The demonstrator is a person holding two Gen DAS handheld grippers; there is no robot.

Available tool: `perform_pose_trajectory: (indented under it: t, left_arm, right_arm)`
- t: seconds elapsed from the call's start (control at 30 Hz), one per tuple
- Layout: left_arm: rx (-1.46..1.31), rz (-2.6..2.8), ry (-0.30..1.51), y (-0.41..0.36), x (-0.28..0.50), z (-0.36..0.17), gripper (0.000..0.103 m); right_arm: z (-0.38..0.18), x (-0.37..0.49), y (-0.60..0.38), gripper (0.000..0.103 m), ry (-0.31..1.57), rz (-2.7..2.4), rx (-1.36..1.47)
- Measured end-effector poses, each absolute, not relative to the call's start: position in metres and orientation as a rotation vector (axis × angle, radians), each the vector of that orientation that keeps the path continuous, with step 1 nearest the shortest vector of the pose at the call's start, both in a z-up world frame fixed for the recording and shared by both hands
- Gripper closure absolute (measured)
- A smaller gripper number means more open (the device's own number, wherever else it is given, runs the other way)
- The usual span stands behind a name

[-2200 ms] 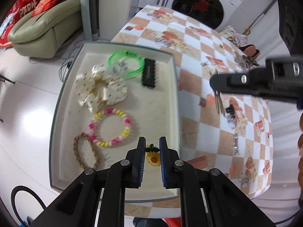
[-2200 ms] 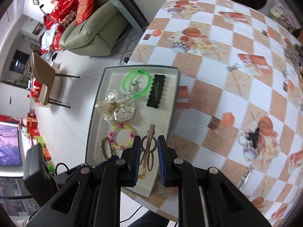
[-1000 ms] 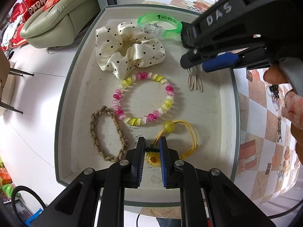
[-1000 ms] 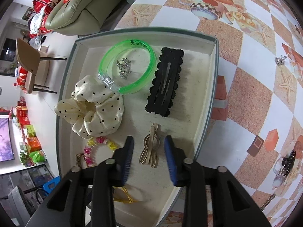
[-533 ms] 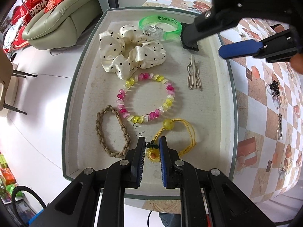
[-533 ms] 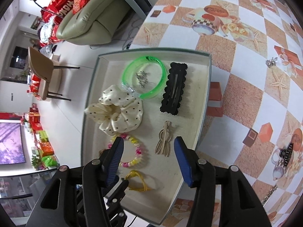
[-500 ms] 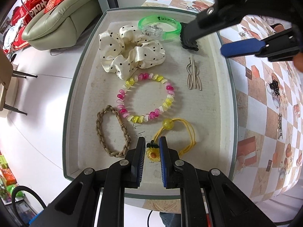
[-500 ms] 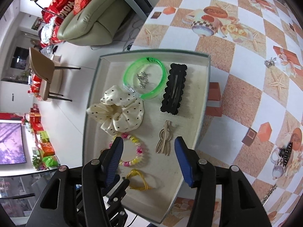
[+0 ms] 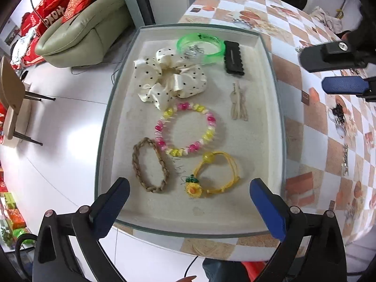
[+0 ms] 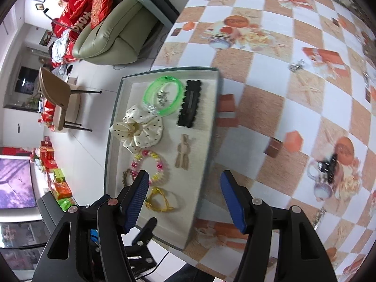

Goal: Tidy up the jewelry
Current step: 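Move both open tools from the tray back over the table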

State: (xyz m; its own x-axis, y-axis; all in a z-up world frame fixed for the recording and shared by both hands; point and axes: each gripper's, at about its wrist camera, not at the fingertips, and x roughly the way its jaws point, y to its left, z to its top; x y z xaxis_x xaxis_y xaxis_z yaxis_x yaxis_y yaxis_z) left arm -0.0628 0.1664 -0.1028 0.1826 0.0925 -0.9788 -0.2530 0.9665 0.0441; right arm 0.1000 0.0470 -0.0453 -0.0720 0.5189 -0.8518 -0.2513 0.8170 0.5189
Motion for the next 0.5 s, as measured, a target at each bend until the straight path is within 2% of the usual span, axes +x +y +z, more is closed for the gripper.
perform_pose_trajectory:
  t: [0.13, 0.17, 0.37, 0.43, 0.47, 0.5]
  left_arm:
    - [-0.113, 0.247, 1.373, 0.161, -0.061, -0.095, 0.0]
    - [-0.109, 0.245, 1.372, 0.159, -0.06, -0.093, 0.0]
    - [-0.079, 0.212, 1.362, 0.137, -0.051, -0.09, 0.0]
    - [-0.067, 0.196, 1.354, 0.128, -0.045, -0.092, 0.0]
    - [-0.06, 0.187, 1.349, 0.125, -0.041, -0.092, 0.0]
    - [-0.055, 0.178, 1.345, 0.123, -0.037, -0.091, 0.0]
  right_arm:
    - [-0.045, 0.101, 0.02, 0.028, 1.514, 0.607, 0.261]
    - [-0.045, 0.101, 0.011, 0.023, 1.51, 0.594, 0.271]
    - [-0.047, 0.099, -0.037, 0.02, 1.488, 0.522, 0.329]
    - [-0.048, 0.096, -0.051, 0.009, 1.471, 0.491, 0.327]
    - [-0.048, 0.094, -0.057, 0.0, 1.46, 0.478, 0.324]
    - [-0.048, 0.093, -0.064, 0.0, 1.447, 0.466, 0.319]
